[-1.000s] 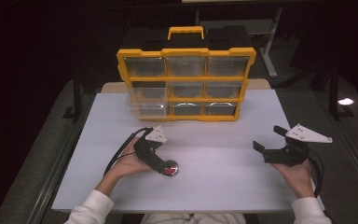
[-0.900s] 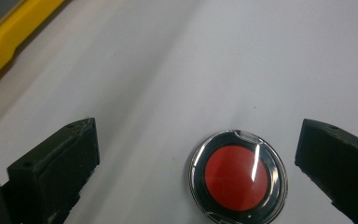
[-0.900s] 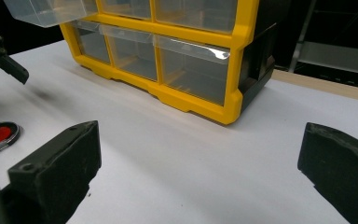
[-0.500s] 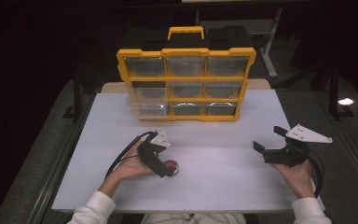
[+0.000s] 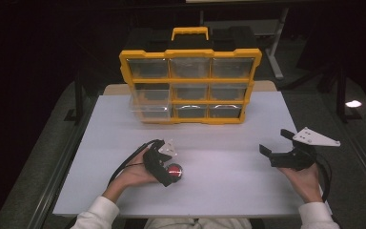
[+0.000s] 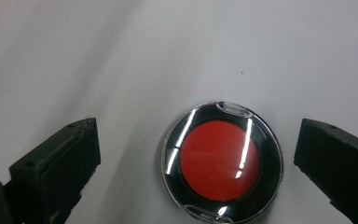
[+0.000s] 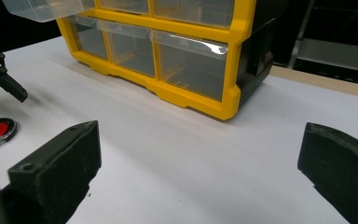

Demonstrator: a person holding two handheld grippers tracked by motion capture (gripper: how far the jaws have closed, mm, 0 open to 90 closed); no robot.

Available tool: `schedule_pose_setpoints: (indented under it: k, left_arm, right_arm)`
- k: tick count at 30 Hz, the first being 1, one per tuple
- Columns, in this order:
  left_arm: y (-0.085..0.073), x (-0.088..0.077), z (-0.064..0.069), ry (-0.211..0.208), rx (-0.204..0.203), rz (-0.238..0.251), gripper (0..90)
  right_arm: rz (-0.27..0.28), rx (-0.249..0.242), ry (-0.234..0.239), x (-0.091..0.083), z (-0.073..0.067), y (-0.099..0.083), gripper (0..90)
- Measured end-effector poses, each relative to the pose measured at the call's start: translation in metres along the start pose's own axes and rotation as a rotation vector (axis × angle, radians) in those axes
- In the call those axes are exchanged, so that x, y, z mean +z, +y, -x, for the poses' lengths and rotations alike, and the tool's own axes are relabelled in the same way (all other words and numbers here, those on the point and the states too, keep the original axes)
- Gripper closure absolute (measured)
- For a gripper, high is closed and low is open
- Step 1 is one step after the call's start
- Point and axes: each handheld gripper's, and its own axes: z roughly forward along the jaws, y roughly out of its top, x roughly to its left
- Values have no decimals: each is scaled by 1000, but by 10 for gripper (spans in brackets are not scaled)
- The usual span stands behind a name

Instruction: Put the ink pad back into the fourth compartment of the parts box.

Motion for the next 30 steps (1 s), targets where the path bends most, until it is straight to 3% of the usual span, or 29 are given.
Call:
schedule_pose_setpoints:
  k: [2,10,13,19,30]
  left_arm:
    - [0,1,2,0,13,2,54]
    - [-1,5,5,-4,39,-43,69]
    - [-2,4,5,0,46,-37,135]
    - [-2,3,4,-1,47,-41,150]
    - [-3,2,2,-61,31,-27,292]
  right_arm:
    - [0,-2,0,0,0,0,0]
    - [-2,-3,0,0,0,0,0]
    - [-2,-3,1,0,0,0,0]
    - [-5,-4,3,0,0,-1,0]
    - [0,15,17,0,2,-1,0]
